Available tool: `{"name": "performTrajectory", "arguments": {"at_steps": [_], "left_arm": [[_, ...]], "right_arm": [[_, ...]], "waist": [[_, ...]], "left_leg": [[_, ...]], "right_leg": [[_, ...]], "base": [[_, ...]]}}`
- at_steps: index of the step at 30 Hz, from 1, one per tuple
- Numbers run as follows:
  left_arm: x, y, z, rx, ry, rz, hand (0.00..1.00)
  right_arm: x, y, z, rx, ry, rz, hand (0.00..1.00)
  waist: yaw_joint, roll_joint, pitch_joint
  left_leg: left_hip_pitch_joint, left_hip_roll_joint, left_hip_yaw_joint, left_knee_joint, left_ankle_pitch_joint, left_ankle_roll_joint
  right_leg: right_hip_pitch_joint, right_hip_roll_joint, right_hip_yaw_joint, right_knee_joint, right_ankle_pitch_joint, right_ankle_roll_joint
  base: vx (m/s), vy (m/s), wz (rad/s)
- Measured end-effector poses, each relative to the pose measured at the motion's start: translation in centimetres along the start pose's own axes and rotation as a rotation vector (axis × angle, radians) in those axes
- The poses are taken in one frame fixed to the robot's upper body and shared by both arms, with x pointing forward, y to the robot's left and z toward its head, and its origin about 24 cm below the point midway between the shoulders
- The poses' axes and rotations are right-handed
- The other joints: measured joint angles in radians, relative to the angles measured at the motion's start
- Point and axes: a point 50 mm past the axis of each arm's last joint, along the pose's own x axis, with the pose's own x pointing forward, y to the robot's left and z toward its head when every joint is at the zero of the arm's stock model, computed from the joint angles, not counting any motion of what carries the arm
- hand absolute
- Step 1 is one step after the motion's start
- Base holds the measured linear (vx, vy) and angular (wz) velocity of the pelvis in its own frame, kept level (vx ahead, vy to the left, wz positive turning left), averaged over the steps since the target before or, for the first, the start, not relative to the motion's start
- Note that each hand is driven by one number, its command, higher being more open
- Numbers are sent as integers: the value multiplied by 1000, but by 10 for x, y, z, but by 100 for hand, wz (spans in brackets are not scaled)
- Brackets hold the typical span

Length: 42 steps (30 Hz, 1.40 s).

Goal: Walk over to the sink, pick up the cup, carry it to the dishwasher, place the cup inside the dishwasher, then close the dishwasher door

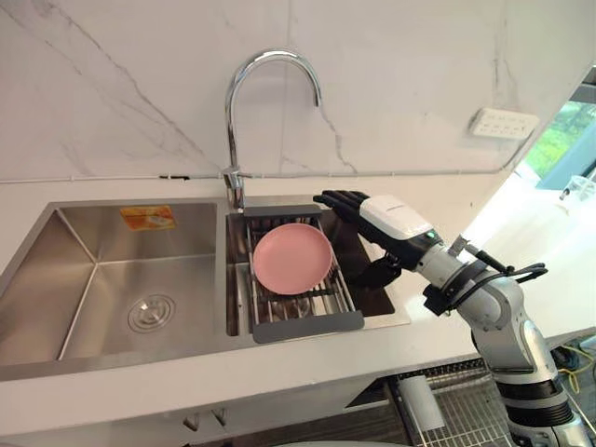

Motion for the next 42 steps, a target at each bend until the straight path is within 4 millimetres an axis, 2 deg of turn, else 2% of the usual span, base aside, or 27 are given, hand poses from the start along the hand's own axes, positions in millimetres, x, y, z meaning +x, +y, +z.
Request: {"name": "performTrajectory", "arguments": {"at_steps": [8, 17, 22, 34, 42], "left_arm": [[0, 0, 1, 28, -4, -2, 100], [0, -5, 1, 35, -4, -19, 100], [-1, -4, 2, 34, -8, -16, 100], [-1, -3, 2, 35, -10, -13, 100], [-2, -4, 2, 7, -4, -23, 100]], "right_arm": [[7, 22, -2, -77, 20, 20, 100], [10, 54, -6, -78, 42, 29, 100], [11, 69, -13, -63, 83, 29, 100], [14, 91, -20, -95, 125, 0, 100], [23, 108, -23, -205, 130, 6, 100]], "waist": [[4, 3, -4], [17, 34, -6], [25, 36, -5], [43, 43, 0], [58, 51, 5]], "left_leg": [[-3, 0, -3, 4, 2, -2], [-7, 1, -11, 0, 4, -4], [-17, 0, -27, 0, 8, -5], [-24, -1, -48, -1, 13, -9], [-37, -3, -70, -1, 22, -8]], "right_leg": [[-1, 1, -5, 0, 1, 1], [0, 0, -16, 0, -2, 3], [-1, -2, -34, 0, -3, 5], [3, -5, -62, 0, -5, 7], [3, -8, -90, 0, -5, 8]], "base": [[0, 0, 0], [-40, -16, 3], [-30, -16, 10], [-22, -8, 5], [-42, -9, 9]]}}
